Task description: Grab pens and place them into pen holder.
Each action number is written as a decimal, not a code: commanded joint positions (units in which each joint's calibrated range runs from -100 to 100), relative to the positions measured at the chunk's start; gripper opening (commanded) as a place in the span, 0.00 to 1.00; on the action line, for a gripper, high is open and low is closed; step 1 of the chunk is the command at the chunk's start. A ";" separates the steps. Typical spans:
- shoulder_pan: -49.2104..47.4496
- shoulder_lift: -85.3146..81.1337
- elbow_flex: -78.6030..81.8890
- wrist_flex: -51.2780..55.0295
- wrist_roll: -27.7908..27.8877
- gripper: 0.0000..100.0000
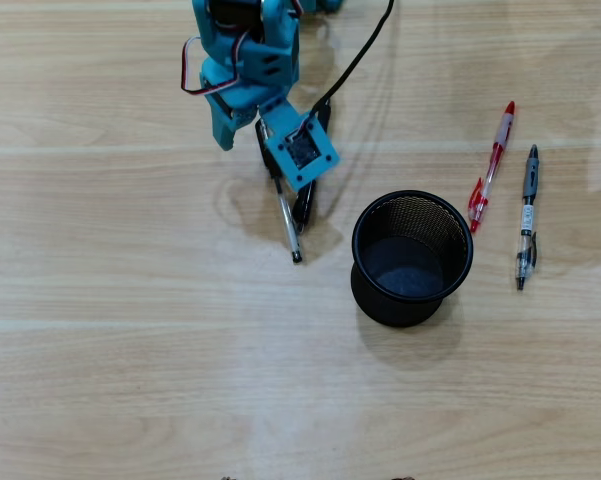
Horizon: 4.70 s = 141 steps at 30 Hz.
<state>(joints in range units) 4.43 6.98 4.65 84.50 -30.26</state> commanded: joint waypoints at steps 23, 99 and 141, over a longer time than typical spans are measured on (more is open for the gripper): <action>-4.84 16.18 -3.61 -7.96 -6.39 0.28; -15.16 -23.55 16.04 3.30 14.57 0.22; -19.59 -26.51 16.49 -23.17 7.31 0.02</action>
<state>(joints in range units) -16.84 -4.53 26.16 61.93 -19.09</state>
